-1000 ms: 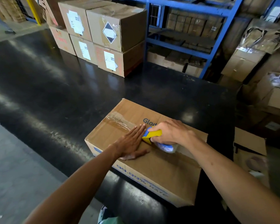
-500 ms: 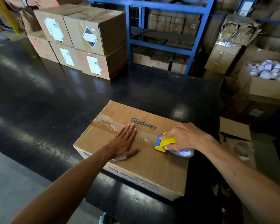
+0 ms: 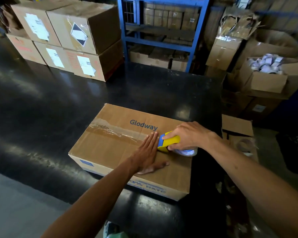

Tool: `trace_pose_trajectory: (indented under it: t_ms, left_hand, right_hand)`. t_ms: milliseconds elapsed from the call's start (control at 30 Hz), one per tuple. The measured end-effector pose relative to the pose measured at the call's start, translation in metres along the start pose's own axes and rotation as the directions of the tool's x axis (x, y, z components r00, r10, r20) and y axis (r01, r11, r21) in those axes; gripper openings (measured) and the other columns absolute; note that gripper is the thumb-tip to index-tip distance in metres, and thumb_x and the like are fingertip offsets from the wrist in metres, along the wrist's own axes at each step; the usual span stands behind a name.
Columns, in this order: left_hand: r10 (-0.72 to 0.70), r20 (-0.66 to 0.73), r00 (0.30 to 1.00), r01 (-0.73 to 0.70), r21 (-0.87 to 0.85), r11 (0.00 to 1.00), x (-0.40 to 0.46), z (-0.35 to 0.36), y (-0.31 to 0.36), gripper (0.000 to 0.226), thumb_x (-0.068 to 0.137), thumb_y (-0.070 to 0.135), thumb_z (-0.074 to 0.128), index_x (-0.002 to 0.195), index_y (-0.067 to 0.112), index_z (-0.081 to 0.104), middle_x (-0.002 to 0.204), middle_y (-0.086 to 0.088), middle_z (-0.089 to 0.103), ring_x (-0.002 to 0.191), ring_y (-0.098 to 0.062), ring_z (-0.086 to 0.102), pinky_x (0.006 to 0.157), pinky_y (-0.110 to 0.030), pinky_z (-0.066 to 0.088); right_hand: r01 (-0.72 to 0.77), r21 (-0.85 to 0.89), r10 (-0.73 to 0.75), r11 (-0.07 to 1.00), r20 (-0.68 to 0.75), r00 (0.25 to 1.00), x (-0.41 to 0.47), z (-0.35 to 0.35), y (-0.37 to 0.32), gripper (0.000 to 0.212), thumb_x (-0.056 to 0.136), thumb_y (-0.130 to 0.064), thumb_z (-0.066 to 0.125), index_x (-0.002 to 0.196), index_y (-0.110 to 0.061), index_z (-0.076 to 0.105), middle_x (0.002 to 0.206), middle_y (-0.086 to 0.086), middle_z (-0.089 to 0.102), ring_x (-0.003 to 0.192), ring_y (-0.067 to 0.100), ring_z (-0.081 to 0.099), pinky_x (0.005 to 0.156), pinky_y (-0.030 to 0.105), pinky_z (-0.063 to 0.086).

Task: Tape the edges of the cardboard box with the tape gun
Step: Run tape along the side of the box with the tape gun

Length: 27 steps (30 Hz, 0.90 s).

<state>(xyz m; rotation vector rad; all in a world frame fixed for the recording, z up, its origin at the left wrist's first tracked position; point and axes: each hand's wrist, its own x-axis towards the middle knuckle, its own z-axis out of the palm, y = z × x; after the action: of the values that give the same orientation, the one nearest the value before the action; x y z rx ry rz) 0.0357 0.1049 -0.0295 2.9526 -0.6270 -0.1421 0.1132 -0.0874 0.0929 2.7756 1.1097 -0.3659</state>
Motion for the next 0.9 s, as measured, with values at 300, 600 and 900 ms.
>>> trace_pose_trajectory:
  t_ms: [300,600,900]
  left_hand:
    - [0.029,0.066,0.997,-0.03,0.016,0.999,-0.001,-0.006,-0.001,0.109,0.088,0.081,0.016,0.155,0.0,-0.013,0.163,-0.017,-0.02,0.15,-0.026,-0.023,0.122,-0.034,-0.015]
    - [0.047,0.025,0.999,-0.045,-0.057,0.997,0.024,0.009,0.081,0.129,0.074,0.095,0.024,0.156,0.002,-0.012,0.163,-0.021,-0.019,0.15,-0.033,-0.024,0.122,-0.05,-0.014]
    - [0.026,0.009,1.0,-0.026,0.042,0.999,0.031,0.015,0.091,0.127,0.071,0.092,-0.004,0.156,-0.001,-0.001,0.165,-0.024,-0.008,0.152,-0.035,-0.015,0.123,-0.053,-0.007]
  right_hand:
    - [-0.079,0.029,0.074,0.996,0.135,0.988,-0.071,0.005,0.053,0.06,0.075,-0.077,0.053,0.131,-0.057,0.049,0.114,-0.004,0.064,0.099,0.02,0.061,0.072,0.032,0.045]
    - [-0.086,-0.02,0.087,0.996,0.067,0.994,-0.071,0.009,0.054,0.053,0.075,-0.075,0.055,0.124,-0.057,0.055,0.105,-0.005,0.064,0.093,0.021,0.061,0.064,0.031,0.034]
    - [-0.123,0.058,0.117,0.991,0.094,0.989,-0.094,0.019,0.067,0.06,0.076,-0.079,0.049,0.132,-0.058,0.047,0.089,-0.011,0.048,0.087,0.015,0.054,0.071,0.036,0.049]
